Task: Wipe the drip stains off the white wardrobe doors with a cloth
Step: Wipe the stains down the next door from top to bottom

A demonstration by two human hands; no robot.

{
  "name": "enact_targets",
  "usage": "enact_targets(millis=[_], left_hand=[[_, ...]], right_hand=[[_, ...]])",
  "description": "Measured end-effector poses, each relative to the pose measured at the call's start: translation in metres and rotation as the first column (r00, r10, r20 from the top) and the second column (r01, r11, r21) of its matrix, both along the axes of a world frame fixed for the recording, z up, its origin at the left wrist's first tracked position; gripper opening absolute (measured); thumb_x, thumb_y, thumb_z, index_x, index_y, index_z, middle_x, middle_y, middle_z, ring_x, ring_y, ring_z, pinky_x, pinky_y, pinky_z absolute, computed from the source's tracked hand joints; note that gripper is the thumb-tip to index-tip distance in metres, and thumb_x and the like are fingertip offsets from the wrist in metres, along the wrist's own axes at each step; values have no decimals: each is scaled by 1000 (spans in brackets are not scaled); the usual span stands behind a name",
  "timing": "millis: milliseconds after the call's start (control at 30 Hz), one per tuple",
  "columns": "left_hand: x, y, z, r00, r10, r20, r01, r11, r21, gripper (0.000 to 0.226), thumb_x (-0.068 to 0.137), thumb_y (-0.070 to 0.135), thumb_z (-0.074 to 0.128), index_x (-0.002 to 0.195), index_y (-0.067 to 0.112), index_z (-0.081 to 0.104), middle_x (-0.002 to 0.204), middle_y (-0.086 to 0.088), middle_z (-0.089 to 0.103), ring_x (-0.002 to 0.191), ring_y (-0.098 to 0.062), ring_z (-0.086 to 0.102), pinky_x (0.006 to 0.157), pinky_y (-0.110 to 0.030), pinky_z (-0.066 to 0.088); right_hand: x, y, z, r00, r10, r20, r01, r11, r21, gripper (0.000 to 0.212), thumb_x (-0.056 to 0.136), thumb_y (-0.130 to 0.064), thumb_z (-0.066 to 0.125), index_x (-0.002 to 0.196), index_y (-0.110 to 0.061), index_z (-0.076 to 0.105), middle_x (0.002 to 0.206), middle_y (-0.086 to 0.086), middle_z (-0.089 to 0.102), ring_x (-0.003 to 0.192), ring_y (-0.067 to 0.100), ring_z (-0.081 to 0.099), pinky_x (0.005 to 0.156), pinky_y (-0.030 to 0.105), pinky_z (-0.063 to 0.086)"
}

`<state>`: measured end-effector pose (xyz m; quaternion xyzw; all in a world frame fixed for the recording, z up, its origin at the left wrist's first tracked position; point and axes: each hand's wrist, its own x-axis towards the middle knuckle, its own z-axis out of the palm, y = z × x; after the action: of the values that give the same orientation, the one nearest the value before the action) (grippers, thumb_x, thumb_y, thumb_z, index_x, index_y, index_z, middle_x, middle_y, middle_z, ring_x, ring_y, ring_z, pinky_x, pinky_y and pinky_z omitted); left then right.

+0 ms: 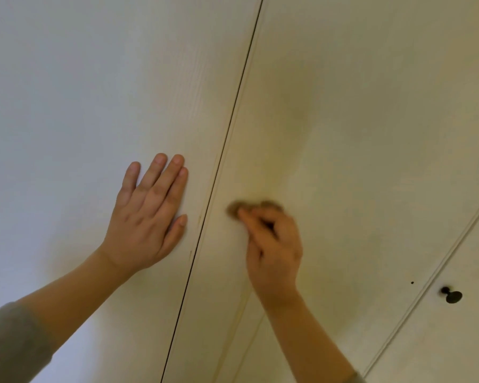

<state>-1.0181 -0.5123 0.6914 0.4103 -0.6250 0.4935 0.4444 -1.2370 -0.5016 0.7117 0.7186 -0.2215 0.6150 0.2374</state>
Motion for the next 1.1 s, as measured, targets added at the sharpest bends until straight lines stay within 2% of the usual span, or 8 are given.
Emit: enact_targets(millis=[167,267,367,467,633,867,1000,1100], left_hand=[[-1,3,1,1000,-12,-6,12,1000,28,62,98,27,36,151,-3,29,158,-22,28,150,-35,21,121,-56,13],[-1,5,1,1000,-21,-16,22,999,31,62,98,27,37,151,-3,28,158,-21,28,150,-35,21,121,-56,14],[-2,6,2,999,-25,-21,25,999,27,62,98,26,37,151,-3,28,158,-21,29,150,-35,21,121,-56,13],[-2,7,2,999,-26,-19,26,999,28,62,97,27,37,152,-2,27,158,-20,28,150,-34,20,122,-55,12],[-1,7,3,999,-32,-16,32,999,38,63,97,27,38,151,-3,28,159,-20,27,150,-34,20,121,-55,12],[1,8,2,1000,-9,-14,10,997,83,61,99,28,36,151,-3,29,160,-20,24,150,-36,19,121,-57,13],[-1,15,4,997,-73,-35,76,992,97,61,99,27,39,150,-6,30,158,-23,26,149,-37,21,121,-58,13],[-2,23,-12,990,-116,-80,124,987,104,61,97,25,42,147,-8,34,157,-24,27,149,-38,21,120,-58,12]], right_hand=[[-7,13,-44,997,37,-72,-23,982,187,21,92,-5,60,107,-6,74,104,-1,61,97,17,63,80,29,55],[4,20,12,1000,7,14,-9,995,104,24,91,-5,58,107,-9,75,101,3,60,95,20,62,87,21,48],[19,13,83,995,16,101,-14,1000,-21,22,92,-1,60,107,-7,75,99,11,62,91,26,62,81,27,50],[32,3,117,993,-23,115,23,1000,2,21,94,-5,59,108,-5,74,98,9,62,89,22,59,75,26,50],[32,8,44,998,-57,-29,58,998,20,24,94,-11,54,105,-11,76,96,6,61,89,25,61,71,31,50],[15,20,-68,973,-22,-232,69,978,199,22,92,-11,58,103,-12,77,98,0,65,91,16,61,64,28,55],[12,22,-34,996,-5,-87,16,992,127,21,89,-4,62,104,-10,76,103,-2,58,91,19,61,78,21,51],[14,16,7,996,-65,62,63,998,30,20,91,-3,65,105,-10,76,103,-1,57,88,19,59,76,19,46]])
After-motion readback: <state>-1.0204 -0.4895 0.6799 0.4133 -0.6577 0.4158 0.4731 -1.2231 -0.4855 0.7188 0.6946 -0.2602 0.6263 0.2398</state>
